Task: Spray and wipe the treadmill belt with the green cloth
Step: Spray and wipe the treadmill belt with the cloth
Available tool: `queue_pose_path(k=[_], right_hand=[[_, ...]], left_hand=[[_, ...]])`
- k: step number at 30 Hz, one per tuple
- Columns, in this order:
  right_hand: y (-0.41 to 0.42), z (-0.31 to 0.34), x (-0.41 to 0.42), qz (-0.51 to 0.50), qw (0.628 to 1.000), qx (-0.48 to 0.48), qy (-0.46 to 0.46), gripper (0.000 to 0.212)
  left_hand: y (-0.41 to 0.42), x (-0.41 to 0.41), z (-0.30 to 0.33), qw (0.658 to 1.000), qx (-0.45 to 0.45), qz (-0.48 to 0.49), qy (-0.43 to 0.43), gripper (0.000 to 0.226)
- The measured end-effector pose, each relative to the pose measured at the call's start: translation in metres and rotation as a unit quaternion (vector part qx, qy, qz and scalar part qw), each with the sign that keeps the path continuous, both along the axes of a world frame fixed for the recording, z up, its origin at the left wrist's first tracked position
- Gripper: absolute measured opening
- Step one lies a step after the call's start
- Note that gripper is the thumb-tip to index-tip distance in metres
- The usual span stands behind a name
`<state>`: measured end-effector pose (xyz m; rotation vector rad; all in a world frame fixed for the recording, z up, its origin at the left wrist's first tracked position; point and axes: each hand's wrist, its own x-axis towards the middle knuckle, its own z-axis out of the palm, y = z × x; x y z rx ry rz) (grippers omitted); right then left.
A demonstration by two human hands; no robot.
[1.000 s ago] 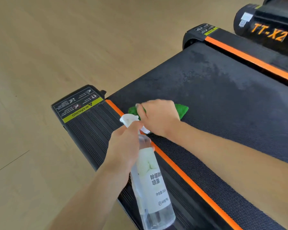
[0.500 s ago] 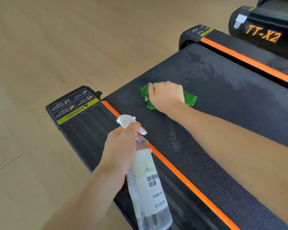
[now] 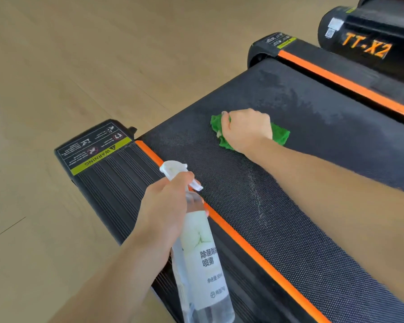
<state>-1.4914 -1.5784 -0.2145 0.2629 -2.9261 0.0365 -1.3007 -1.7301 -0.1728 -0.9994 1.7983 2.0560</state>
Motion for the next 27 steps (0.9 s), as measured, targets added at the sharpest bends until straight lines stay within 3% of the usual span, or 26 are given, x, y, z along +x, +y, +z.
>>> queue_pose_path(k=[3,8,11,13,15,17,19,23,27], right_hand=[[-0.007,-0.001,0.034,-0.016,1.0,0.012,-0.002,0.05],[0.045,-0.005,0.155,0.258,0.966,-0.011,-0.029,0.042],[0.061,-0.006,0.139,0.332,0.943,0.017,-0.012,0.041],[0.044,-0.003,0.091,0.266,0.962,0.05,0.023,0.045],[0.022,0.001,0.04,0.114,0.993,0.025,0.016,0.05],[0.008,-0.001,0.007,-0.009,1.0,-0.011,0.001,0.051],[-0.001,0.001,0.017,-0.036,0.999,-0.011,-0.003,0.049],[0.019,-0.007,0.12,0.11,0.993,-0.033,0.012,0.042],[0.068,-0.005,0.182,0.303,0.952,-0.027,-0.03,0.041]], left_hand=[[0.0,0.001,0.0,1.0,-0.002,0.003,-0.003,0.03],[0.001,0.002,0.0,1.0,0.001,0.003,-0.002,0.025],[0.002,0.002,0.005,1.0,-0.003,-0.004,-0.006,0.025],[0.002,-0.005,0.004,0.999,-0.009,0.01,-0.029,0.02],[0.003,-0.01,0.002,0.998,-0.019,0.014,-0.058,0.017],[0.004,-0.013,0.003,0.998,-0.021,0.013,-0.06,0.02],[0.005,-0.01,0.003,0.999,-0.026,0.009,-0.047,0.019],[0.006,0.001,0.01,0.999,-0.038,-0.009,-0.022,0.025],[0.005,0.002,0.009,1.0,-0.021,-0.008,-0.011,0.028]])
